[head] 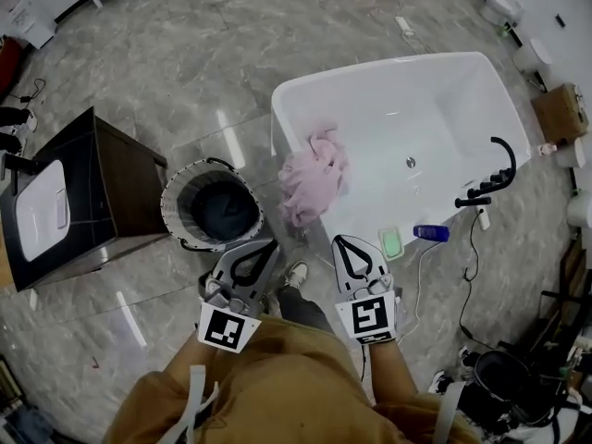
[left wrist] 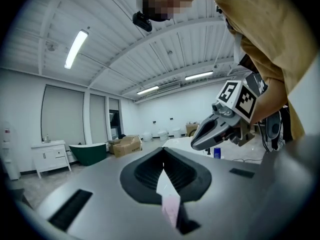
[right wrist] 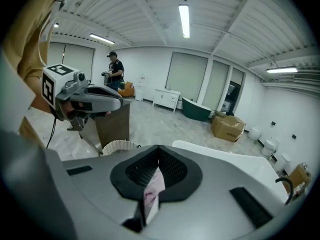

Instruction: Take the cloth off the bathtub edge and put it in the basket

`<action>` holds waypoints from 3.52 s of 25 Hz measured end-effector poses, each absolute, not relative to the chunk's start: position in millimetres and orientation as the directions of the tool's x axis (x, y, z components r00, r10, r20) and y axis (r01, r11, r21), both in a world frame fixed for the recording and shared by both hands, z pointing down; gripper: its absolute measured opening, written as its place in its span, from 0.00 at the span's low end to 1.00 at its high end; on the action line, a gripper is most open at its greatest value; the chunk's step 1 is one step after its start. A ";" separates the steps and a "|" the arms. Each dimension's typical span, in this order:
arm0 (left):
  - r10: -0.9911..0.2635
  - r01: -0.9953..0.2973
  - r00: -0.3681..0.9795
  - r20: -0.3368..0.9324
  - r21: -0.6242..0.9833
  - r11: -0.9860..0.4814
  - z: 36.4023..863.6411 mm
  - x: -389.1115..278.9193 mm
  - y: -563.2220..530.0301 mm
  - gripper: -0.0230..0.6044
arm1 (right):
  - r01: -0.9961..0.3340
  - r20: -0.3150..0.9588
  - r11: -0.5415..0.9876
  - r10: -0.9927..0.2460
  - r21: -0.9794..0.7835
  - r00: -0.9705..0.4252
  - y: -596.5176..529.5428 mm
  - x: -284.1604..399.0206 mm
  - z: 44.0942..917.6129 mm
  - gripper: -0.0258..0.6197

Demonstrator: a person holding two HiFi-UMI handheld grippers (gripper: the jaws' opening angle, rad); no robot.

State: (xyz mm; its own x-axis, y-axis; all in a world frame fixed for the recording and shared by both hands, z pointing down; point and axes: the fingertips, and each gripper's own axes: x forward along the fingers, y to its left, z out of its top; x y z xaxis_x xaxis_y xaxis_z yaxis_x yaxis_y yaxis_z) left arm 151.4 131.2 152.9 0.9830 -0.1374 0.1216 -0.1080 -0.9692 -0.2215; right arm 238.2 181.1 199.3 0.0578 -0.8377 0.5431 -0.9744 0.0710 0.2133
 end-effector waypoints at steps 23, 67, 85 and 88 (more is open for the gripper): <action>-0.185 -0.137 0.930 0.317 -0.166 -0.977 345.1 194.7 91.5 0.05 | -0.959 0.720 0.143 -0.690 0.244 0.081 92.9 311.9 482.7 0.36; -0.223 -0.184 0.933 0.282 -0.157 -0.970 337.0 204.3 78.0 0.05 | -0.979 0.740 0.107 -0.670 0.172 0.056 109.2 321.3 506.5 0.14; -0.201 -0.159 0.967 0.159 -0.241 -0.957 193.5 202.2 102.4 0.05 | -0.973 0.545 0.043 -0.834 0.225 0.089 144.4 307.9 265.6 0.14; -0.195 -0.159 0.973 0.121 -0.262 -0.952 160.1 198.1 106.8 0.05 | -0.971 0.520 0.046 -0.850 0.236 0.086 156.0 302.3 224.9 0.14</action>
State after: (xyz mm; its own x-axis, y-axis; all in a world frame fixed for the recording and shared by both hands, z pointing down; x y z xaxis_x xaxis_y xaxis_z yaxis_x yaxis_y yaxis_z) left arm 198.1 106.8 160.1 0.9732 -0.1955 0.1208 -0.1586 -0.9519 -0.2621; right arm 302.3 156.0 224.9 0.0858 -0.8501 0.5196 -0.9706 0.0465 0.2362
